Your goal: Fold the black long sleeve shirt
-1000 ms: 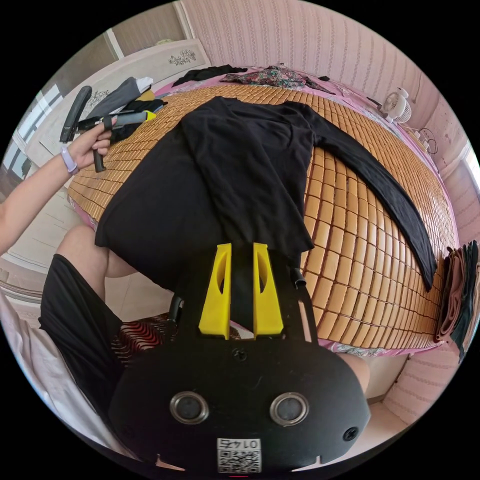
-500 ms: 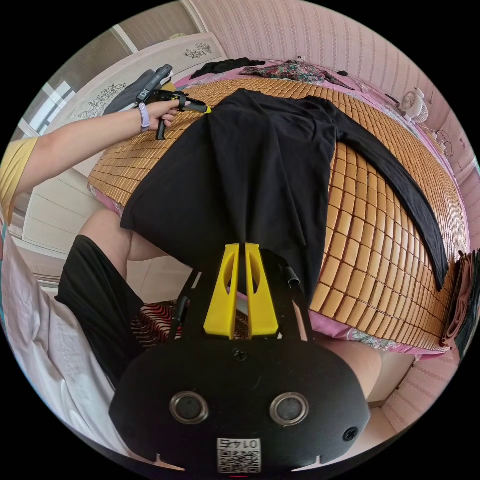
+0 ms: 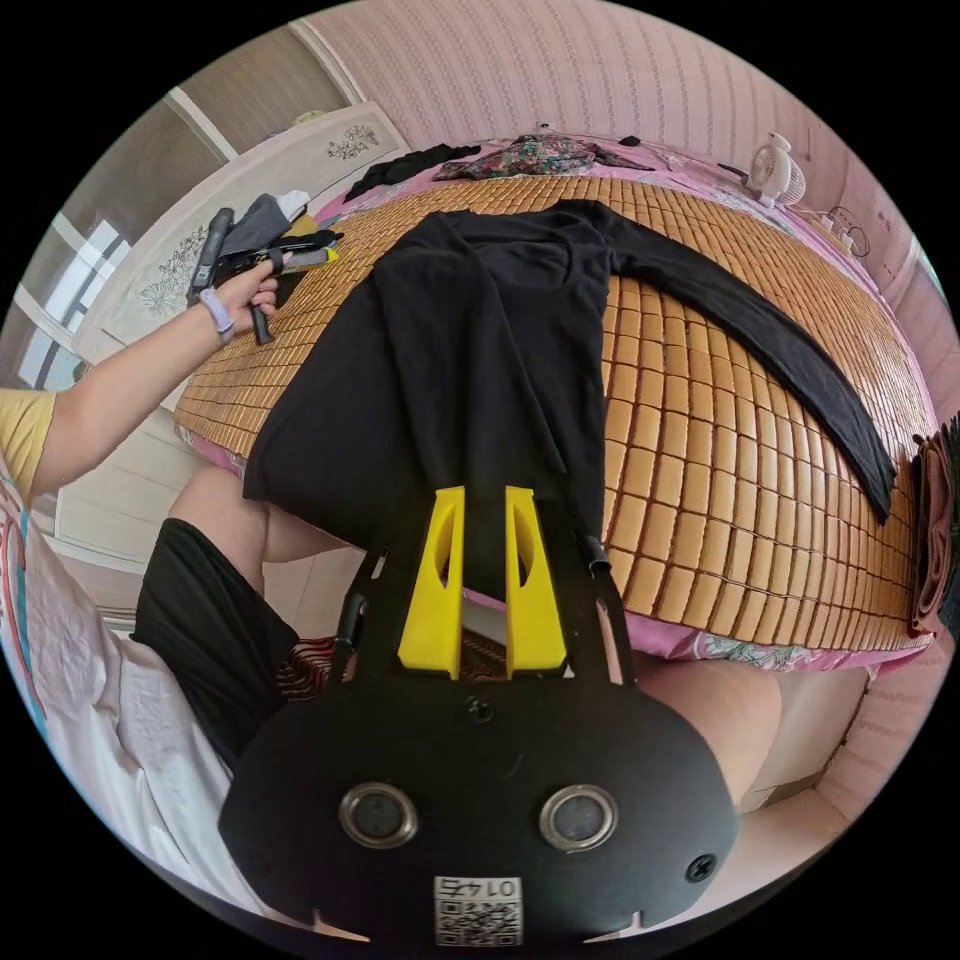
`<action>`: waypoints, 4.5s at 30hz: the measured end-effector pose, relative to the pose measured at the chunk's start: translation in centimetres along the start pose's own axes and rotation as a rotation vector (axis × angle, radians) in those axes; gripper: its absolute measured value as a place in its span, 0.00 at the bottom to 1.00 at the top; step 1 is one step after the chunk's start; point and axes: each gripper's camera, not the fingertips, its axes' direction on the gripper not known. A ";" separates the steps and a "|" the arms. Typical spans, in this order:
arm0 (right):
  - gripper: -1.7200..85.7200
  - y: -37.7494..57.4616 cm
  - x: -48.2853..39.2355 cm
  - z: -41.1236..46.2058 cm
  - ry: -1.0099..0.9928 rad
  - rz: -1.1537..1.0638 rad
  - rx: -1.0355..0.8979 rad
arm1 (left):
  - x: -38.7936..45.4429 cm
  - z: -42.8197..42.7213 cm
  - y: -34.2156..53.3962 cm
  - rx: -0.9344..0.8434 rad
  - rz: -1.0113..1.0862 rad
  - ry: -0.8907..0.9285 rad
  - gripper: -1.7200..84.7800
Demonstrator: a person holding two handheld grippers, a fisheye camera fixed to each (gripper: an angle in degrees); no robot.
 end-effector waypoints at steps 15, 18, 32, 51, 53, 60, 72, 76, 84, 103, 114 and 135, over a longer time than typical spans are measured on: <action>0.03 0.8 2.7 -0.3 0.174 0.121 0.068 | 22.1 -2.8 24.3 -0.265 0.520 0.365 0.03; 0.03 1.4 3.3 -0.3 0.142 0.132 0.062 | 24.4 -2.4 24.0 -0.248 0.548 0.362 0.03; 0.02 3.6 3.8 -1.7 0.145 0.018 0.097 | 33.8 5.1 28.8 -0.300 0.804 0.137 0.01; 0.03 6.7 9.4 -5.8 0.001 0.111 0.191 | 35.8 5.2 30.8 -0.368 0.620 0.173 0.02; 0.03 8.6 11.0 -9.0 -0.034 0.157 0.417 | 36.3 4.2 30.6 -0.345 0.621 0.218 0.03; 0.07 11.0 19.1 -14.5 0.106 0.452 0.626 | 41.1 3.3 27.0 -0.178 0.737 0.224 0.08; 0.14 12.8 33.0 -15.9 0.295 0.824 0.736 | 57.2 11.6 17.2 -0.117 0.870 0.324 0.10; 0.14 13.0 35.2 -15.6 0.270 0.968 0.728 | 62.9 14.6 14.9 -0.098 0.930 0.356 0.10; 0.10 13.7 38.2 -15.6 0.179 1.063 0.691 | 70.0 22.1 14.2 -0.175 1.063 0.281 0.11; 0.03 12.8 37.3 -16.8 0.058 0.882 0.691 | 68.6 26.1 10.4 -0.311 0.966 0.217 0.03; 0.03 8.0 21.4 -24.2 -0.084 0.278 1.029 | 46.6 1.3 1.3 0.111 0.769 0.423 0.01; 0.10 -1.7 -8.3 -8.0 -0.404 -0.456 0.081 | -3.7 -10.7 21.2 -0.088 0.043 0.222 0.05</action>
